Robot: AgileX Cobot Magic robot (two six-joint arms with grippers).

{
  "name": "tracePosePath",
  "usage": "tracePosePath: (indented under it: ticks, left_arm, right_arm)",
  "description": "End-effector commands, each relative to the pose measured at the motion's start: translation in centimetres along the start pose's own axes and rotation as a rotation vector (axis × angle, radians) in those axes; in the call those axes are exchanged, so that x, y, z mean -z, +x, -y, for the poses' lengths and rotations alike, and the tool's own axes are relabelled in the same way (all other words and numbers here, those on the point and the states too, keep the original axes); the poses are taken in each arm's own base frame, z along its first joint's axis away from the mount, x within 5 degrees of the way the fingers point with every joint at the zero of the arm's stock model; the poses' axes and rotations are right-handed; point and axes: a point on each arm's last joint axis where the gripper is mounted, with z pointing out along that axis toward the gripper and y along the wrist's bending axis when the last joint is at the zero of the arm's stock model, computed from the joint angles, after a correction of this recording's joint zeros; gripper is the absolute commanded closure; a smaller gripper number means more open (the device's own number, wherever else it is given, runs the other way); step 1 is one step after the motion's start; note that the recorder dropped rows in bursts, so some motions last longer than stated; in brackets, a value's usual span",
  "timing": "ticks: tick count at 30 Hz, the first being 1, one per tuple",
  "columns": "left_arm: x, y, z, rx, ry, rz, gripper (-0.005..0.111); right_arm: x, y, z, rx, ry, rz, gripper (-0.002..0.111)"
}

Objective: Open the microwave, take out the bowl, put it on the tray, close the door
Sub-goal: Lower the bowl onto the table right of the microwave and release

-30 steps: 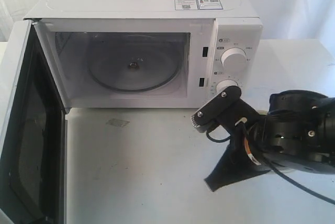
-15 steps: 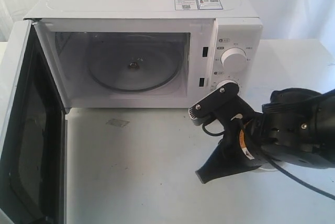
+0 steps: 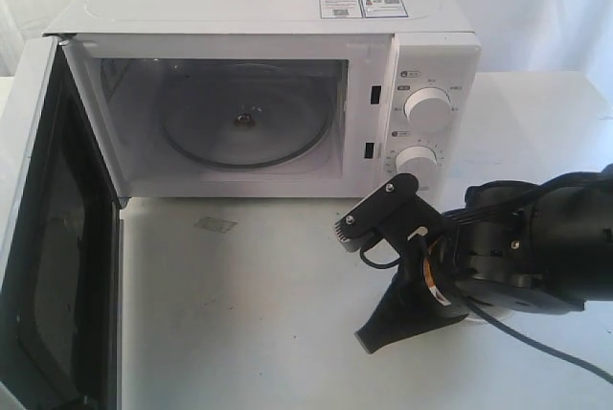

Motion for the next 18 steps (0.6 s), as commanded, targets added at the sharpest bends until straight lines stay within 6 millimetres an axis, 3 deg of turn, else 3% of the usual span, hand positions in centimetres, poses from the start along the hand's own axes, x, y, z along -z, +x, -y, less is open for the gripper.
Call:
tracePosePath:
  ticks: [1, 7, 13, 18]
  left_arm:
    - [0.0, 0.1, 0.0, 0.009, 0.007, 0.003, 0.107]
    - [0.0, 0.1, 0.0, 0.009, 0.007, 0.003, 0.107]
    - [0.0, 0.1, 0.0, 0.009, 0.007, 0.003, 0.107]
    - [0.0, 0.1, 0.0, 0.009, 0.007, 0.003, 0.107]
  right_arm:
    - [0.0, 0.0, 0.3, 0.018, 0.009, 0.012, 0.100]
    - [0.0, 0.0, 0.3, 0.022, 0.010, 0.013, 0.075]
    - [0.9, -0.3, 0.6, 0.005, 0.012, 0.043, 0.074]
    - [4.4, -1.0, 1.2, -0.094, -0.016, 0.149, 0.075]
